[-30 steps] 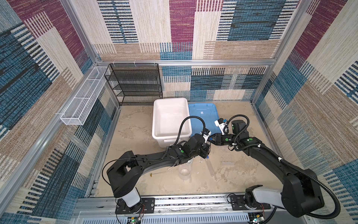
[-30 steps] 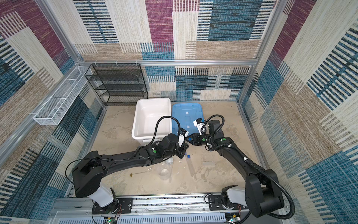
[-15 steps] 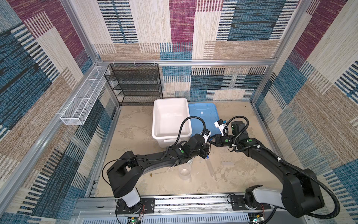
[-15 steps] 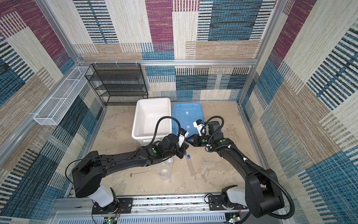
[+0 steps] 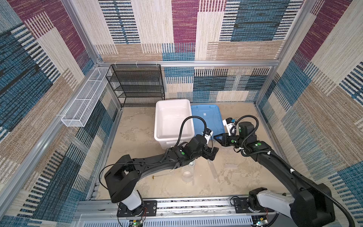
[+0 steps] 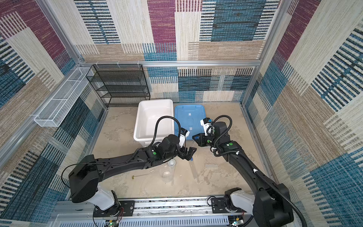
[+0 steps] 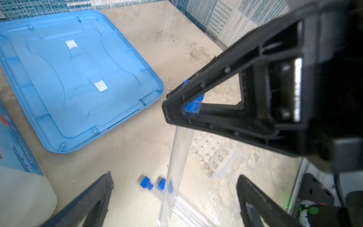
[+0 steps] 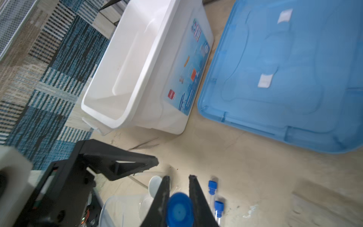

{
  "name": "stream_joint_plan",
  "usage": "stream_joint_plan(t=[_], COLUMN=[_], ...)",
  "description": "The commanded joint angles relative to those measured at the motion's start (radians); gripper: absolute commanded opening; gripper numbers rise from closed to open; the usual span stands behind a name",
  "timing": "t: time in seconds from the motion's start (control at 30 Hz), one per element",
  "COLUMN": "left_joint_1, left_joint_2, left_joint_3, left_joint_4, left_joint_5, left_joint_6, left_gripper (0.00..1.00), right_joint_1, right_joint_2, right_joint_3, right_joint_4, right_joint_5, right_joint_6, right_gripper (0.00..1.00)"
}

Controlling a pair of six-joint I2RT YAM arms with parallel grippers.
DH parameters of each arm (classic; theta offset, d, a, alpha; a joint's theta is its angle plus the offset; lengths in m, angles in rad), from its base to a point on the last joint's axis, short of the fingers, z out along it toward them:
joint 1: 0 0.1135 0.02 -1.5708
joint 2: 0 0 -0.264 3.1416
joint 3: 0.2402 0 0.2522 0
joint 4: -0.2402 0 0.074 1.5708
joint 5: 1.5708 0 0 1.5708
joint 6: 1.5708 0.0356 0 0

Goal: Organize the chemistry lab equipment

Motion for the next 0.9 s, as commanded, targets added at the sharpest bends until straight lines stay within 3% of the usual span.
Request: stream_joint_plan(t=[0.0,0.23,0.37,0.6,0.87], left_joint_1=[-0.001,-0.001,-0.012,-0.042,-0.049], left_joint_2=[-0.017,-0.008,0.023,0.067,0.096], left_joint_3=[0.036,0.109,0.149,0.173,0.165], left_joint_4=[-0.044,-0.126,-0.166,-0.194,-0.158], left_joint_5=[0.052,0.131,0.163,0.164,0.213], left_joint_6=[-0.071,-0.144,-0.166,-0.159,-0.204], left_gripper=[0.99,0.99,0.99,0.99,0.99], right_joint_1=[0.001,0.001,0.0,0.002,0.001], right_joint_2=[-0.061,-0.169,-0.201,-0.218,-0.212], right_joint_3=[0.007,-0.003,-0.026,-0.09,-0.118], right_joint_4=[-0.032,-0.063,-0.048,0.014,0.06], right_joint_5=[0.228,0.561,0.681,0.802,0.819], right_joint_6=[-0.045,-0.059,-0.064,-0.09,-0.086], right_gripper=[0.18,0.18,0.18,0.18,0.19])
